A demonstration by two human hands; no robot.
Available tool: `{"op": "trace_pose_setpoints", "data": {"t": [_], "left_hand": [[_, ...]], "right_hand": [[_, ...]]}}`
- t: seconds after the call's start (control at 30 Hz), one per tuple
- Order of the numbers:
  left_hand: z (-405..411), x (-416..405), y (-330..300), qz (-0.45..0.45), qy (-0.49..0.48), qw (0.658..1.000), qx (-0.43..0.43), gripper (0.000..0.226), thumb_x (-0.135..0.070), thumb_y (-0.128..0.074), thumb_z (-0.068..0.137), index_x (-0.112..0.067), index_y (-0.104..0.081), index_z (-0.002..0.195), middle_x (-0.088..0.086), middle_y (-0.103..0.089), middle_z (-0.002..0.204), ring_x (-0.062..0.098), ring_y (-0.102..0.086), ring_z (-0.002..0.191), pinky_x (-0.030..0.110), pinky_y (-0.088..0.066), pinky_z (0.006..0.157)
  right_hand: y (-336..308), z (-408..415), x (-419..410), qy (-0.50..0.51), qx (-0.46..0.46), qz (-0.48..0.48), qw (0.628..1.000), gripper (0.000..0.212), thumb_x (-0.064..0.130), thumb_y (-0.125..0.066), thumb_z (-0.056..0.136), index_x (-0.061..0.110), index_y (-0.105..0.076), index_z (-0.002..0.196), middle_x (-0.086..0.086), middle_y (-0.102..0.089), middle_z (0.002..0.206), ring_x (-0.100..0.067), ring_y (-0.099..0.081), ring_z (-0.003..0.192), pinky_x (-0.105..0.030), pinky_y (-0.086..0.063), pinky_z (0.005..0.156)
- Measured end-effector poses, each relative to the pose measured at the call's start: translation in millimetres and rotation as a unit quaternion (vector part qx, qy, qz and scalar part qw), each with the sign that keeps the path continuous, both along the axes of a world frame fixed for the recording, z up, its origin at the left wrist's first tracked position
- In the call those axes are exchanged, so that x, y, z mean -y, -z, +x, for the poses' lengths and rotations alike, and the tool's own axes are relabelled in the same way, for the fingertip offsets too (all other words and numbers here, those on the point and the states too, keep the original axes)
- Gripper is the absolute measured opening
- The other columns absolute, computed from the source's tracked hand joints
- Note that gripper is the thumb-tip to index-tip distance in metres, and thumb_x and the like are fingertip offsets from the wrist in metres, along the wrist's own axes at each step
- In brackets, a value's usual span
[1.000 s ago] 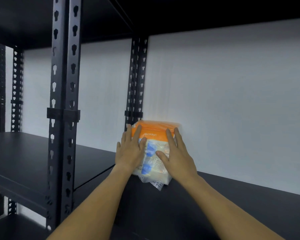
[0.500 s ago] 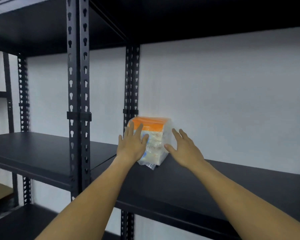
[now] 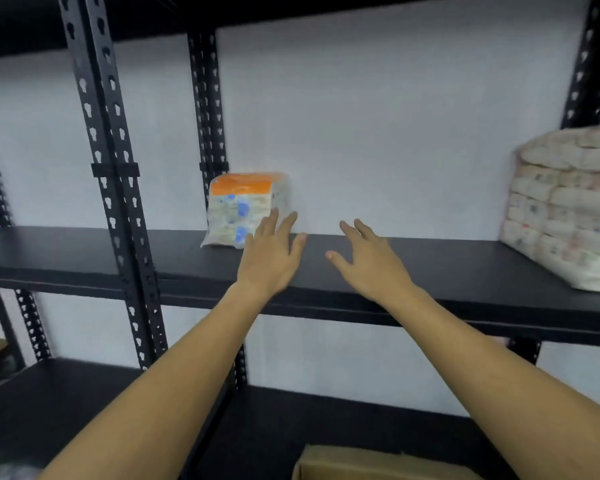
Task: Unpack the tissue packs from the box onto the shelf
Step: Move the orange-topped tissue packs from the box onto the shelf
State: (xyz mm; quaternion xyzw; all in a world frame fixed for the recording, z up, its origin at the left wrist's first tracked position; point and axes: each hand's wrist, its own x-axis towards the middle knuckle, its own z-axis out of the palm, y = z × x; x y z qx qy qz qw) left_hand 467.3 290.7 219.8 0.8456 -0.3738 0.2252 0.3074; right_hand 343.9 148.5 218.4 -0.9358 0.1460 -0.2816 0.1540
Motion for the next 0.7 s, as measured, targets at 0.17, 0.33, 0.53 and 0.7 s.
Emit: {"op": "trace_pose_setpoints", "data": {"t": [0.17, 0.33, 0.53, 0.7], "left_hand": [[-54.8, 3.2, 44.7, 0.021, 0.040, 0.999, 0.002, 0.055, -0.048, -0.028, 0.103, -0.026, -0.027, 0.153, 0.008, -0.016, 0.162, 0.026, -0.015, 0.149, 0.051, -0.015, 0.119], [-100.8, 3.6, 100.9, 0.032, 0.070, 0.997, -0.009, 0.053, -0.046, -0.030, 0.103, -0.029, -0.026, 0.153, 0.004, -0.013, 0.163, 0.023, -0.008, 0.150, 0.046, -0.006, 0.121], [-132.7, -3.1, 175.0, 0.054, 0.095, 0.993, -0.043, 0.053, -0.044, -0.030, 0.104, -0.029, -0.024, 0.154, 0.005, -0.013, 0.163, 0.021, -0.008, 0.150, 0.048, -0.012, 0.121], [-140.9, -2.1, 237.4, 0.104, 0.106, 0.983, -0.107, 0.054, -0.048, -0.027, 0.103, -0.031, -0.021, 0.154, 0.003, -0.008, 0.164, 0.021, -0.005, 0.151, 0.048, -0.011, 0.121]], "right_hand": [[36.3, -49.8, -0.1, 0.015, 0.019, -0.009, 1.000, 0.069, 0.053, -0.044, 0.099, 0.021, -0.022, 0.157, -0.006, -0.013, 0.165, -0.022, -0.011, 0.152, -0.046, -0.009, 0.122], [86.6, -90.6, -4.1, 0.036, 0.040, -0.020, 0.998, 0.066, 0.048, -0.048, 0.099, 0.020, -0.028, 0.156, -0.008, -0.017, 0.164, -0.024, -0.011, 0.152, -0.046, -0.009, 0.122], [161.0, -130.1, -7.8, 0.043, 0.039, 0.010, 0.998, 0.061, 0.045, -0.049, 0.100, 0.022, -0.031, 0.154, -0.004, -0.017, 0.165, -0.021, -0.013, 0.152, -0.043, -0.008, 0.123], [223.4, -144.5, 2.3, 0.053, -0.038, 0.044, 0.997, 0.062, 0.048, -0.045, 0.100, 0.023, -0.029, 0.155, -0.004, -0.015, 0.165, -0.021, -0.011, 0.152, -0.044, -0.007, 0.122]]}}
